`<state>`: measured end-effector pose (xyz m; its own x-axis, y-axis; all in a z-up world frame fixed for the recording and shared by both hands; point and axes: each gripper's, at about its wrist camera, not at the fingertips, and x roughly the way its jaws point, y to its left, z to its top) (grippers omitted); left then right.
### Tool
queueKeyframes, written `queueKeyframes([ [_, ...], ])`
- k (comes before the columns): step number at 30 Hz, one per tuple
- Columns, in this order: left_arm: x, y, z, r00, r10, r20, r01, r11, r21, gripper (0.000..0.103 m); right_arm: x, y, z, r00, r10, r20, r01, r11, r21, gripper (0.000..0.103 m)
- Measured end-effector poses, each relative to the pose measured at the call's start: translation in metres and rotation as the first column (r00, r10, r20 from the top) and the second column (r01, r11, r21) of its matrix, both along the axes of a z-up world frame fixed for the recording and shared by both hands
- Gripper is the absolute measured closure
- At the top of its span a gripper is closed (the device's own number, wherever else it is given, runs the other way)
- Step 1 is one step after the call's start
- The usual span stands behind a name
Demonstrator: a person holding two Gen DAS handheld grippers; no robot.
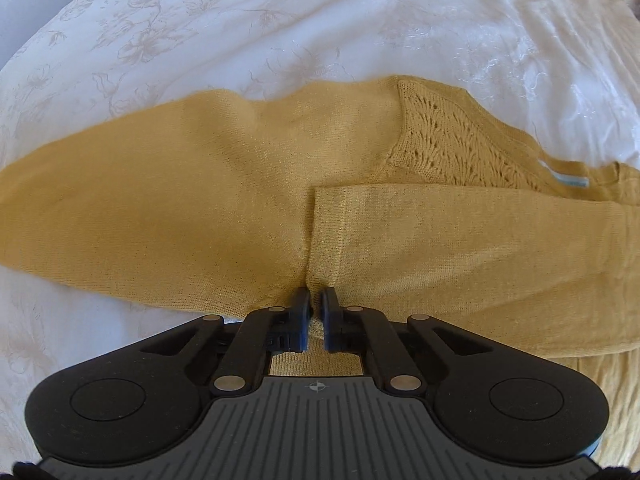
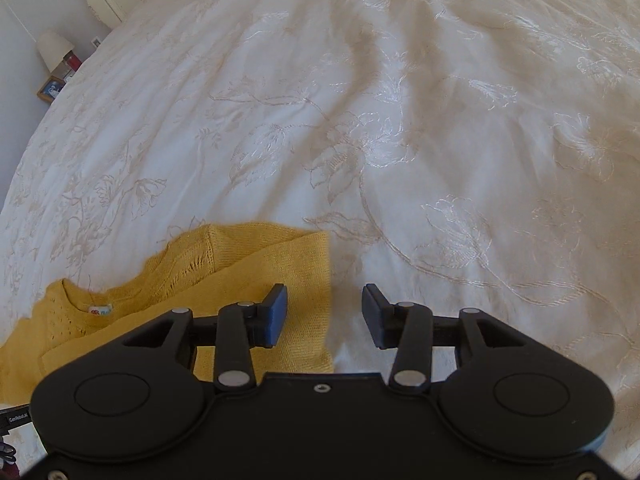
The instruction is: Fold small clothes
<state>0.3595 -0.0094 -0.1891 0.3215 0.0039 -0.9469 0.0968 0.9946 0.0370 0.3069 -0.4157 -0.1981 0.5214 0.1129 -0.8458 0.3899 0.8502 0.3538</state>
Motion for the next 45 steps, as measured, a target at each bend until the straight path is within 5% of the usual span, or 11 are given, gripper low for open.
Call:
queueKeyframes([
  [4, 0.006, -0.003, -0.002, 1.000, 0.019, -0.010, -0.019, 1.000, -0.006, 0.095, 0.011, -0.004, -0.010, 1.000, 0.017, -0.013, -0.016, 0.999, 0.033, 0.060],
  [6, 0.006, -0.005, -0.002, 1.000, 0.008, -0.007, -0.008, 1.000, 0.004, 0.095, 0.016, -0.004, -0.010, 0.999, 0.038, -0.021, -0.037, 0.997, 0.062, 0.093],
  [10, 0.007, -0.007, -0.003, 1.000, -0.002, -0.001, 0.002, 1.000, 0.016, 0.094, 0.023, 0.009, 0.011, 0.994, 0.110, -0.023, -0.112, 0.985, -0.134, 0.093],
  [14, 0.006, -0.013, -0.002, 1.000, -0.003, -0.005, 0.003, 1.000, 0.029, 0.095, 0.025, 0.005, 0.007, 0.995, 0.088, -0.049, -0.094, 0.985, -0.146, 0.094],
  [20, 0.007, -0.015, -0.003, 1.000, -0.016, -0.006, 0.016, 0.999, 0.047, 0.092, 0.010, 0.007, 0.019, 1.000, 0.030, 0.000, -0.029, 0.995, -0.092, 0.082],
  [23, 0.005, -0.016, -0.003, 1.000, -0.029, 0.007, 0.028, 0.998, 0.051, 0.091, -0.003, 0.019, 0.023, 0.998, 0.057, -0.006, -0.057, 0.993, -0.107, 0.061],
  [32, -0.008, -0.024, -0.005, 0.988, -0.142, 0.054, 0.135, 0.985, 0.110, 0.084, -0.063, 0.021, -0.009, 0.983, 0.008, -0.184, -0.040, 0.984, -0.171, 0.062],
  [36, -0.010, -0.026, -0.004, 0.984, -0.167, 0.060, 0.158, 0.979, 0.125, 0.082, -0.081, 0.014, -0.003, 0.985, -0.046, -0.167, 0.019, 0.987, -0.160, 0.061],
  [42, -0.025, -0.018, 0.004, 0.990, -0.126, 0.061, 0.124, 0.992, 0.031, 0.067, -0.102, 0.027, 0.023, 0.998, -0.033, -0.059, 0.024, 0.989, -0.143, 0.041],
  [45, -0.040, -0.010, 0.006, 0.995, -0.094, 0.027, 0.096, 0.994, -0.052, 0.049, -0.110, 0.041, 0.032, 0.999, -0.004, -0.032, 0.000, 0.991, -0.132, 0.034],
])
